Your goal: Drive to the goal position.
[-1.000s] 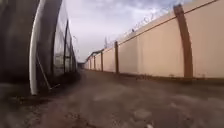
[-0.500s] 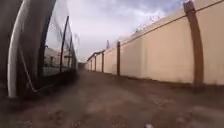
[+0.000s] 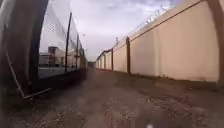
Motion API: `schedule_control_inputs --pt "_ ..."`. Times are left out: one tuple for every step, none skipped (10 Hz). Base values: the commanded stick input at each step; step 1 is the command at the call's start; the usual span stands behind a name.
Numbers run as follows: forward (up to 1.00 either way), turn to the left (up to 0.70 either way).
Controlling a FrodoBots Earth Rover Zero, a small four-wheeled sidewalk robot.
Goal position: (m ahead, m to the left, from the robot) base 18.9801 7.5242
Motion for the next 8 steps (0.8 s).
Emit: schedule_control_inputs --pt "1.00 0.00" --pt "1.00 0.00" --pt "1.00 0.00" --pt "1.00 0.00" --pt "1.00 0.00" --pt "1.00 0.00" --pt "1.00 0.00" --pt "1.00 0.00"
